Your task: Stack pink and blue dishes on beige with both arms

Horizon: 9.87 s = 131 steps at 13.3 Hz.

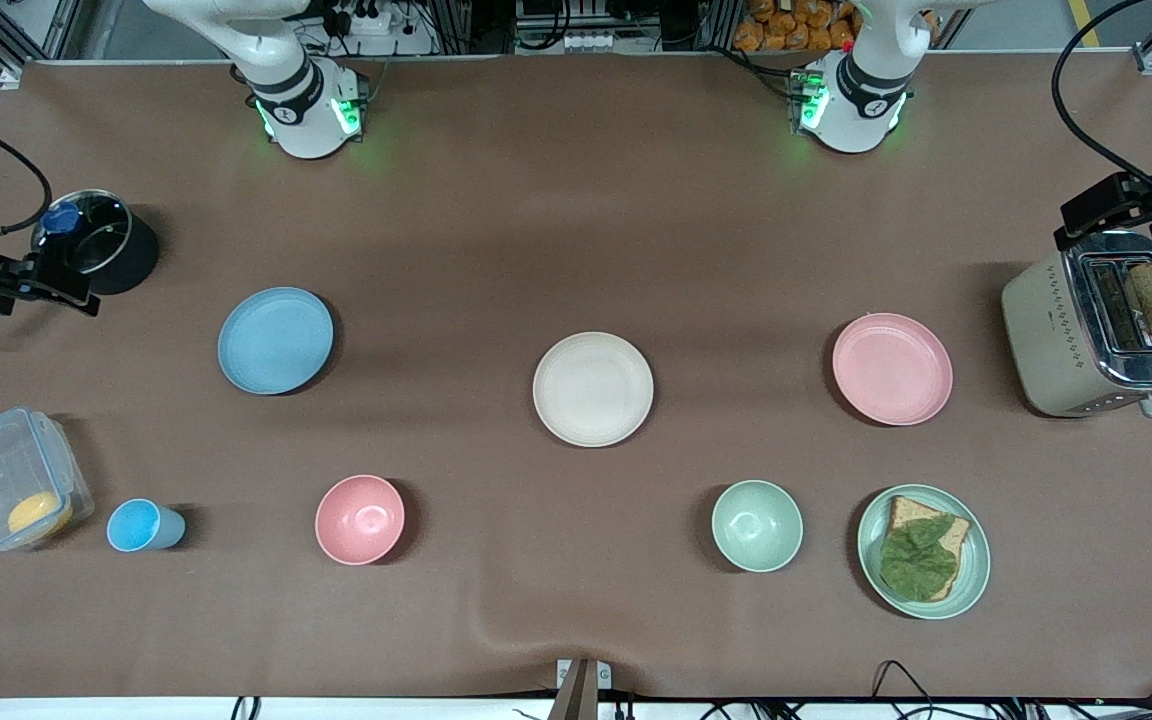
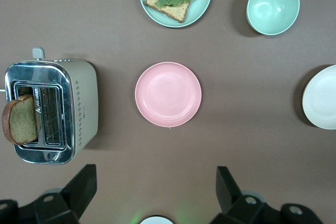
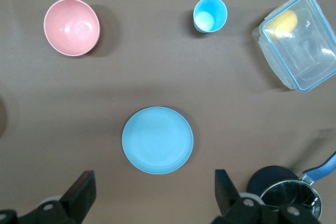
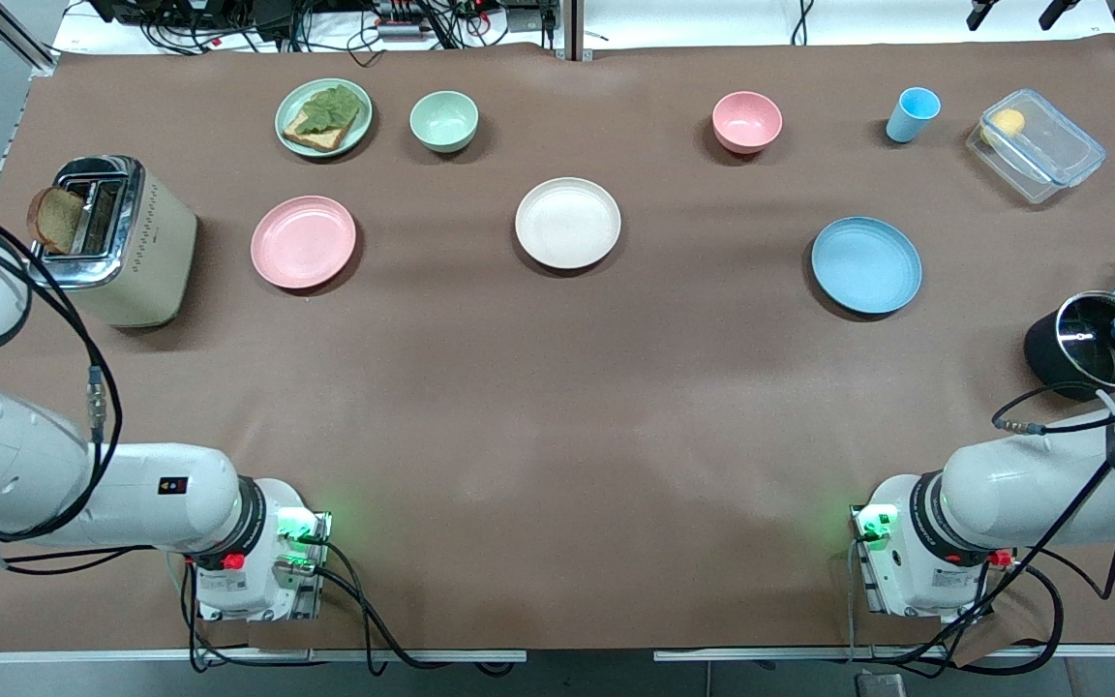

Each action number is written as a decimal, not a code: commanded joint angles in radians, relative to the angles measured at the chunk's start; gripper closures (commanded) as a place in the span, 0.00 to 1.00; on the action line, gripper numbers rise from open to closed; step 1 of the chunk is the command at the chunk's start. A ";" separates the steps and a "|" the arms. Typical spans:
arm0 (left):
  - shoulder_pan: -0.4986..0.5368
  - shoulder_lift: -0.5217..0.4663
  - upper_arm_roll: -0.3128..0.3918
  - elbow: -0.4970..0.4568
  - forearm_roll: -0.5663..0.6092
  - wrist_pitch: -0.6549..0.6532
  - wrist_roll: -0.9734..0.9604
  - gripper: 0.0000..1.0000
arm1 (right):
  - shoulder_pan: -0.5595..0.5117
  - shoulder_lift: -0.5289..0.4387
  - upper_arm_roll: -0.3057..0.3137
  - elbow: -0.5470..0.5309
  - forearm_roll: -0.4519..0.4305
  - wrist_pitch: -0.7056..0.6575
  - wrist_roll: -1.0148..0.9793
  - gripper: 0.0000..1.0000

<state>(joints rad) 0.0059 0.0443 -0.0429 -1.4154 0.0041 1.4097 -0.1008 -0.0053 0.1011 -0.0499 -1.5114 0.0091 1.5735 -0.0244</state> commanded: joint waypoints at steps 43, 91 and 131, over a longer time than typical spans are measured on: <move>0.223 0.301 -0.041 -0.797 0.025 1.059 -0.031 1.00 | -0.236 0.436 0.005 -0.426 0.293 0.427 -0.609 0.00; -0.216 0.663 -0.367 -0.338 -0.118 1.094 -0.350 1.00 | 0.007 0.482 0.007 -0.082 0.296 0.048 -0.237 1.00; 0.145 0.025 -0.225 -0.013 0.019 0.077 -0.243 0.00 | 0.542 0.655 0.012 0.000 0.683 0.519 0.235 1.00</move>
<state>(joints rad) 0.1548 0.1015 -0.3254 -1.4253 0.0777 1.5064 -0.4043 0.5286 0.7406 -0.0301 -1.5398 0.6658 2.0858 0.2019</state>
